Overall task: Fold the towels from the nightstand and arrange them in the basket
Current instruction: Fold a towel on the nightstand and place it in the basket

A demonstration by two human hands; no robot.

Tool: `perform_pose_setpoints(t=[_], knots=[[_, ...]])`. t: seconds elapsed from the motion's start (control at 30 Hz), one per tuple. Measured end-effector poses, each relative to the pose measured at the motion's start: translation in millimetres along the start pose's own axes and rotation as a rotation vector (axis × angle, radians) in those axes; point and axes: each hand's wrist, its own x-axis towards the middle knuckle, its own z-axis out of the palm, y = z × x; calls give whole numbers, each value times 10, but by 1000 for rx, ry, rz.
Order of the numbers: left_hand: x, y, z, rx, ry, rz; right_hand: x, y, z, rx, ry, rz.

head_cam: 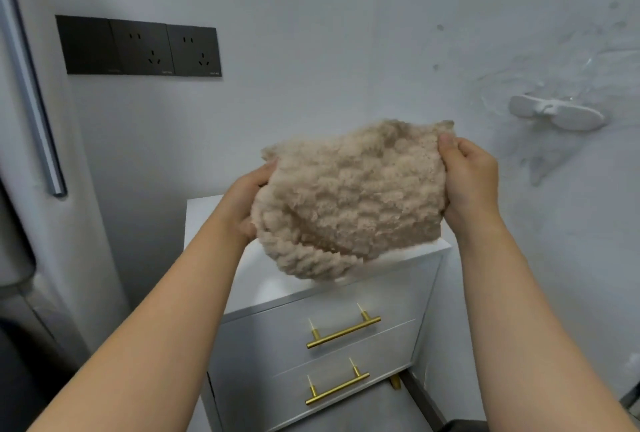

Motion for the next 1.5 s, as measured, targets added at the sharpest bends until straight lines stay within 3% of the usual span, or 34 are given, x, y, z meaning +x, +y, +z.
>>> perform_pose_setpoints(t=[0.07, 0.17, 0.23, 0.33, 0.43, 0.6, 0.77, 0.83, 0.93, 1.03, 1.17, 1.27, 1.33, 1.43, 1.5], knots=[[-72, 113, -20, 44, 8, -13, 1, -109, -17, 150, -70, 70], [5, 178, -210, 67, 156, -18, 29, -136, 8, 185, -82, 198], [102, 137, -309, 299, 326, -16, 60, -15, 24, -60, 22, 154], [198, -1, -437, 1005, 526, 61, 64, 220, 29, -730, 92, 55], [220, -123, -499, 1269, 578, -29, 30, 366, 78, -862, 7, 151], [288, -159, -521, 1233, 576, -146, 100, 545, 118, -870, -85, 305], [236, -75, -459, 1261, 356, -459, 122, 566, 104, -802, -200, 482], [230, -61, -449, 1192, 339, -483, 100, 554, 113, -770, -271, 566], [296, -123, -469, 840, 467, -325, 101, 655, 139, -600, -243, 592], [424, -281, -527, 563, 607, -58, 54, 813, 208, -489, -126, 326], [493, -548, -638, 959, 442, 41, -188, 917, 358, -436, -429, 215], [473, -744, -621, 1462, 363, 131, -251, 1127, 398, -723, -493, 32], [491, -815, -639, 1654, 294, 183, -260, 1199, 415, -917, -615, 30], [510, -887, -692, 1856, 79, -20, -320, 1260, 417, -1250, -858, 76], [500, -912, -696, 1963, 32, -115, -348, 1267, 418, -1333, -884, 66]])
